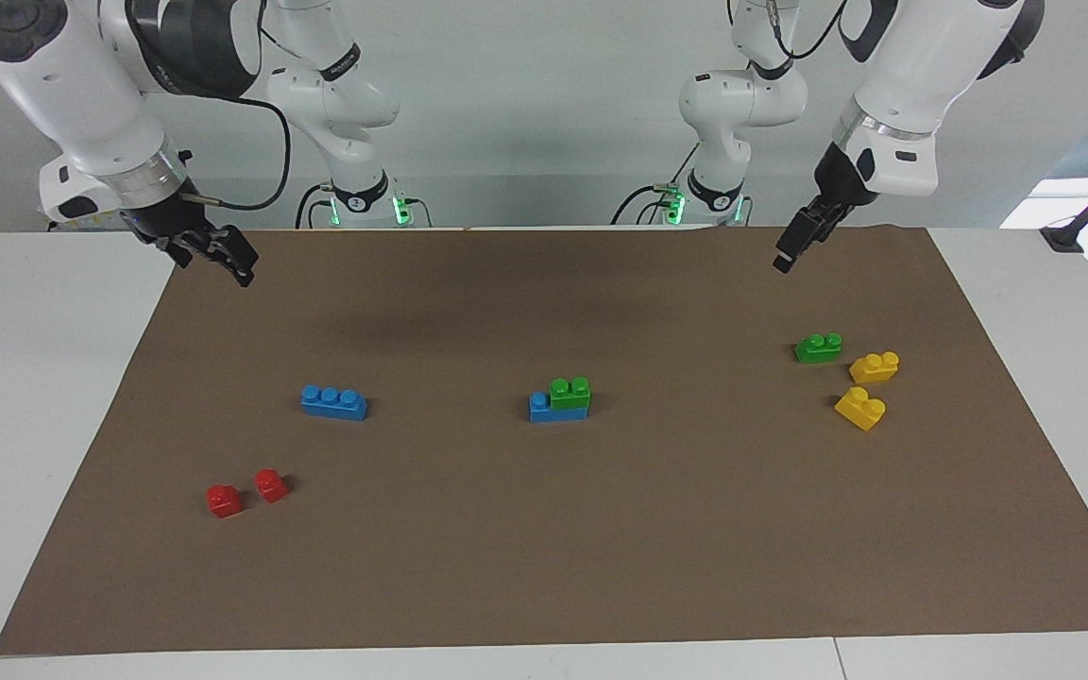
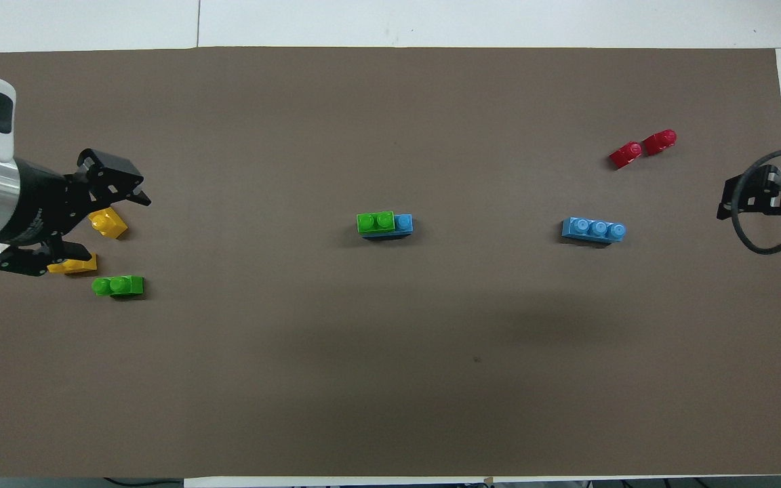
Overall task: Remove green block with left arm and hold with right
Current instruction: 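Move the left gripper and the right gripper toward the joined green-blue bricks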
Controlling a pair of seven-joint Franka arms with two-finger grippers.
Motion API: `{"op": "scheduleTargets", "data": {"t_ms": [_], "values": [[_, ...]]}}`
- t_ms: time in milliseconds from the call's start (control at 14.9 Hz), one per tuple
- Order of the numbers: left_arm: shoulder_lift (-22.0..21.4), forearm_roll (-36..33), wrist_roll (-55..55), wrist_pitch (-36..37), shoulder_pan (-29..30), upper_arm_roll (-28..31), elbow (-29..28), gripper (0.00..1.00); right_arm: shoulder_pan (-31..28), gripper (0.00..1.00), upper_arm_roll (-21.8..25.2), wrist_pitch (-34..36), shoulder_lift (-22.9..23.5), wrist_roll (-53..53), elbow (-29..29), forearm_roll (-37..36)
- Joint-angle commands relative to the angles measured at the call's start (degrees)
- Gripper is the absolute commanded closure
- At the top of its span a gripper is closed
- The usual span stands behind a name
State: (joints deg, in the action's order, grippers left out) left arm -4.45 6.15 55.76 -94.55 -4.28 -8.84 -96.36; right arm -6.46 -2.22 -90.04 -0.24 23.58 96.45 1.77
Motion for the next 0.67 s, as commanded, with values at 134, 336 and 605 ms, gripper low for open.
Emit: {"op": "scheduleTargets", "data": {"t_ms": [134,336,605], "values": [[-3.3,0.7,29.4,-10.5,-7.9,0.8,-8.1,0.0,-2.3,0.02,-0.4,-2.7,3.1,25.2,1.8,12.4],[-2.6,0.7,42.4,-14.4,-12.1,0.8,-10.1,0.0,-2.1,0.02,-0.4,-5.9,5.3,32.7,4.1,19.0],[-2.1,0.6,52.1,-18.7,-15.3,0.8,-12.4,0.0,-0.1,0.02,-0.5,-12.5,6.7,39.8,9.6,29.9]]}}
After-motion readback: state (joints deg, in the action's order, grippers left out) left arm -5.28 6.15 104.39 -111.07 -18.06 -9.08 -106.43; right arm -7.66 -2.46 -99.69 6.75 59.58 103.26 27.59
